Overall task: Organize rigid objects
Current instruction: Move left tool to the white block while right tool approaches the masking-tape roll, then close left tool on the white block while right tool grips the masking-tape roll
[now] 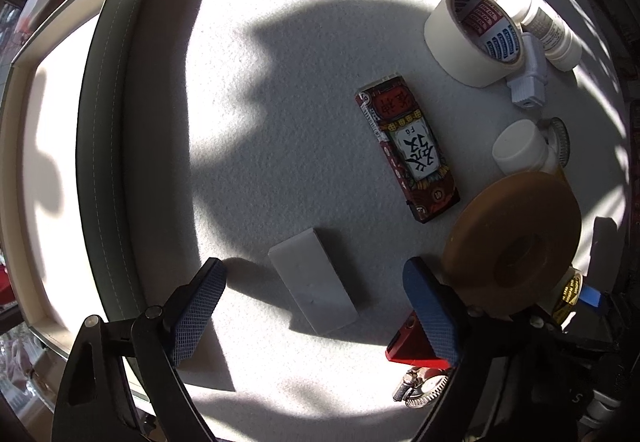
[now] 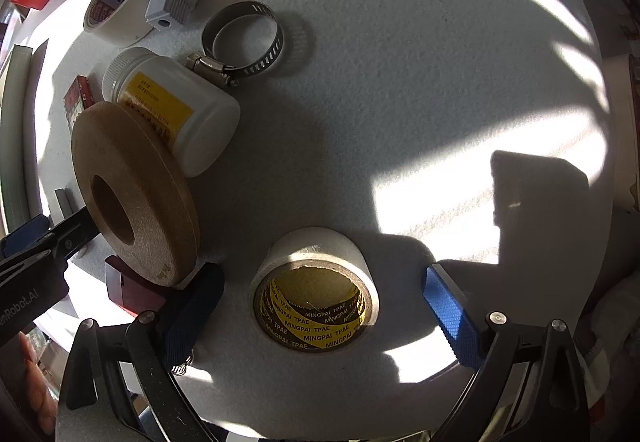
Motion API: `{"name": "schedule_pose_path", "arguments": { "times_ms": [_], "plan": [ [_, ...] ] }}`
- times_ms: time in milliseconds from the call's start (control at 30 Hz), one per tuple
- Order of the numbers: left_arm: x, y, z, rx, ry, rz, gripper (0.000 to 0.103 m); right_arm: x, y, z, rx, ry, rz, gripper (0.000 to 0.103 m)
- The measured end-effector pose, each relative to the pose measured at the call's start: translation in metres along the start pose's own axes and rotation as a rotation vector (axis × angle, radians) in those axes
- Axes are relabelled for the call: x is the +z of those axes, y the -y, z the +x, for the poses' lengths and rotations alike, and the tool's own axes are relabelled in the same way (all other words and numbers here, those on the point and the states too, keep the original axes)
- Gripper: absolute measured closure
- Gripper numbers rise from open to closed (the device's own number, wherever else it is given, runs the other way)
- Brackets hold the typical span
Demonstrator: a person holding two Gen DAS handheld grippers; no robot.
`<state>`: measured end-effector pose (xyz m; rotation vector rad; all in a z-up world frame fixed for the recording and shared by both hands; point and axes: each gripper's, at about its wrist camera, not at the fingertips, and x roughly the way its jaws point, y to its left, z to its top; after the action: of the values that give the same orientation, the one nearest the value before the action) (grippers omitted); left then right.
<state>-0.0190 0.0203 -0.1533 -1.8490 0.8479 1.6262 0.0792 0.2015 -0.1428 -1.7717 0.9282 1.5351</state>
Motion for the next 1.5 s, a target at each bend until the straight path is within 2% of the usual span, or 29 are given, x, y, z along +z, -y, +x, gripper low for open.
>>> {"name": "schedule_pose_path", "arguments": {
  "times_ms": [100,200,233,267,500,600,967,1100,1300,1500],
  "plan": [
    [0.0,0.009,-0.003,0.001,-0.001,0.024,0.029,-0.001,0.0,-0.005,-0.006,0.001,-0.029,0.032],
    [-0.001,0.015,-0.007,0.003,0.011,0.06,0.054,-0.003,-0.001,-0.007,-0.01,-0.003,-0.057,0.053],
    [-0.002,0.017,-0.008,0.002,0.015,0.074,0.071,-0.003,-0.001,-0.007,-0.01,-0.008,-0.062,0.053],
    [-0.002,0.019,-0.007,-0.003,0.009,0.088,0.075,-0.004,-0.003,-0.005,-0.016,-0.014,-0.063,0.053],
    [-0.008,0.016,-0.007,-0.051,-0.025,0.097,0.076,-0.017,-0.007,-0.007,-0.021,-0.033,-0.041,0.053],
    [-0.01,0.015,-0.008,-0.044,-0.013,0.124,0.076,-0.012,-0.001,-0.01,-0.005,-0.02,-0.049,0.053],
    [-0.006,0.022,-0.014,-0.05,0.004,0.213,0.076,-0.042,0.013,-0.021,0.045,-0.01,0.021,0.053],
    [-0.004,0.025,-0.031,-0.068,0.022,0.268,0.076,-0.046,0.016,-0.026,0.047,-0.001,0.033,0.053],
    [0.005,0.024,-0.055,-0.093,0.051,0.328,0.076,-0.076,-0.001,-0.029,0.041,0.005,0.058,0.053],
    [0.01,0.029,-0.078,-0.093,0.112,0.414,0.076,-0.08,-0.006,-0.044,0.031,0.039,0.042,0.053]
  ]
}}
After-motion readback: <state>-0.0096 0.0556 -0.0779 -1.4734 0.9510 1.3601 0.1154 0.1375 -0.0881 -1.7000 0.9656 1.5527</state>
